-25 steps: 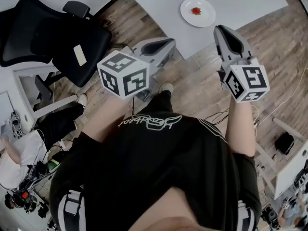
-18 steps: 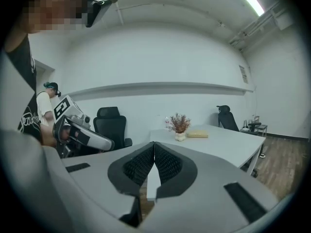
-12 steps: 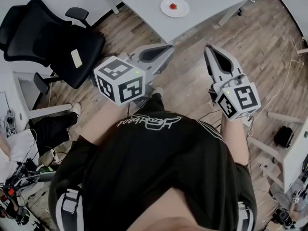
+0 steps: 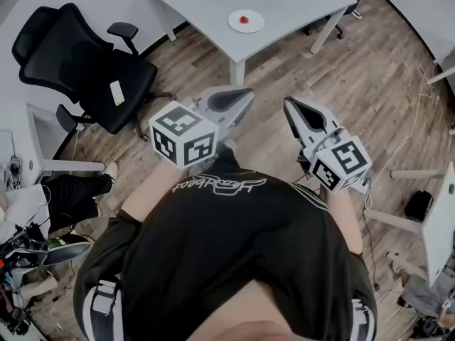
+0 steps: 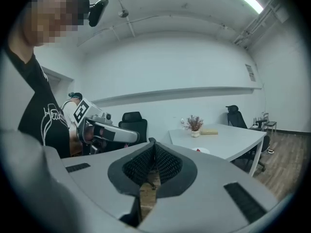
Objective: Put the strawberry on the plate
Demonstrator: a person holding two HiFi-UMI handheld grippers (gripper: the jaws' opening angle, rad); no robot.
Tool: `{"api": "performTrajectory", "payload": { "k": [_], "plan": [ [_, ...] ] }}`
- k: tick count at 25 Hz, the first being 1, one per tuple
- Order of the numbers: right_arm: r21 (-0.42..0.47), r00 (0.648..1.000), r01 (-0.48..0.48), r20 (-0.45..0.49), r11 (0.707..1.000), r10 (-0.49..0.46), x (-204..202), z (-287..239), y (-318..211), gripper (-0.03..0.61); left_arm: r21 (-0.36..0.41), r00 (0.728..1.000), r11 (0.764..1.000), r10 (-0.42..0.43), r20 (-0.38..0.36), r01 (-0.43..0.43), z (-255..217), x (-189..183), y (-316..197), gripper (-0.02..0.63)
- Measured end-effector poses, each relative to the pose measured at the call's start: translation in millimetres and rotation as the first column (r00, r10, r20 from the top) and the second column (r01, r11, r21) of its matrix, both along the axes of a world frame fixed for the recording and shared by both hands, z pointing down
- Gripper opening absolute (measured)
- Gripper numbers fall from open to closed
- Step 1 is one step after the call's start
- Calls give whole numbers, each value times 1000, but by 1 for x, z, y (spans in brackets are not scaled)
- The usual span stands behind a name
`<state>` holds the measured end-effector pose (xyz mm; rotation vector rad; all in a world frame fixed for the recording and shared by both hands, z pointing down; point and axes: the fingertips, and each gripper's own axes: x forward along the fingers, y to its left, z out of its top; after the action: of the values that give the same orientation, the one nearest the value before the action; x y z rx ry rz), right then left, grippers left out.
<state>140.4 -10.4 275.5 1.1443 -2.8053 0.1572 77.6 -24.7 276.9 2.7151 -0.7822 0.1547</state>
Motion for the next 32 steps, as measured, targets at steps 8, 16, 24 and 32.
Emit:
{"api": "performTrajectory", "payload": {
  "k": [8,16,24,32],
  "plan": [
    [-15,999,32,-7,999,-32,-4,6,41,9,27,1000,1000,0,21,-1,2,4,42,8],
    [-25,998,37,-45,999,-38,-1,12,57,9,36,999,999,0,34,-2,2,13,57,8],
    [-38,1000,26,-15,999,-26,10,15,62,8,16,999,1000,3,41,-4,9,20,64,8],
    [-45,1000,21,-12,999,-22,20,16,68,8,0,999,1000,9,52,-9,11,30,69,8]
  ]
}}
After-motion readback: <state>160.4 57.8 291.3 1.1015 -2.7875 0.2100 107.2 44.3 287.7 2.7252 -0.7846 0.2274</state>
